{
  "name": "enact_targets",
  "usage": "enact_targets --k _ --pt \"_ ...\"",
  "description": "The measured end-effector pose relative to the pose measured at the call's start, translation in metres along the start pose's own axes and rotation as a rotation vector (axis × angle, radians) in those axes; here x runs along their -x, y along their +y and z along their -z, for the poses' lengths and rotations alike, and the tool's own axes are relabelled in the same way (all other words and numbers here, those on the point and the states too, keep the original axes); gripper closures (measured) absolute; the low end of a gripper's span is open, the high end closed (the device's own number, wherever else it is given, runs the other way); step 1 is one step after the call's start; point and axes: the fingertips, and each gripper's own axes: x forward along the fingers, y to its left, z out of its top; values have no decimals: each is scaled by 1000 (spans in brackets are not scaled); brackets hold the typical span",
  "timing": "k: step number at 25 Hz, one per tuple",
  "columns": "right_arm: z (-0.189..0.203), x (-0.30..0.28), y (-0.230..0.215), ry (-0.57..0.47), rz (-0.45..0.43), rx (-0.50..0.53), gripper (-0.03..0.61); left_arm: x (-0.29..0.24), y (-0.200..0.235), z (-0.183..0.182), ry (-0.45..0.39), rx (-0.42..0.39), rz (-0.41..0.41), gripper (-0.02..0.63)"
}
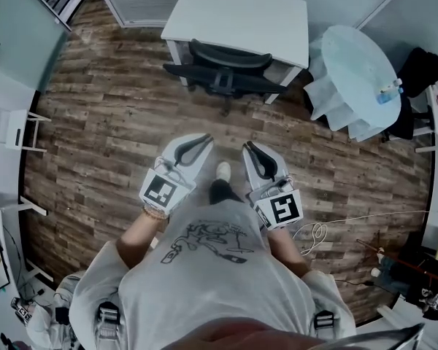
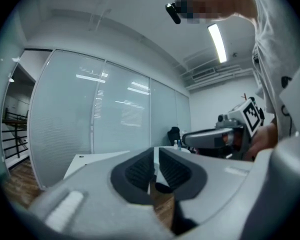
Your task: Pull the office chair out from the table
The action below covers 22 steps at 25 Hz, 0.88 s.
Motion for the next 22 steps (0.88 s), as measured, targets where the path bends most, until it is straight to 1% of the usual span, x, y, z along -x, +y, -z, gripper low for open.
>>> enact_targets --k 3,9,13,19,22 --pt "8 -19 -32 26 -19 14 531 -31 22 12 49 -40 -11 567" --pt "29 -64 -83 87 -48 61 517 -80 73 42 157 -154 -34 550" --pt "45 -93 -111 132 -67 103 500 -109 102 64 215 -200 -28 528" --pt "80 -132 -143 249 -111 193 475 -142 149 115 344 -291 -13 505" --pt "102 -151 -155 305 -133 241 459 -155 173 142 426 -370 5 488"
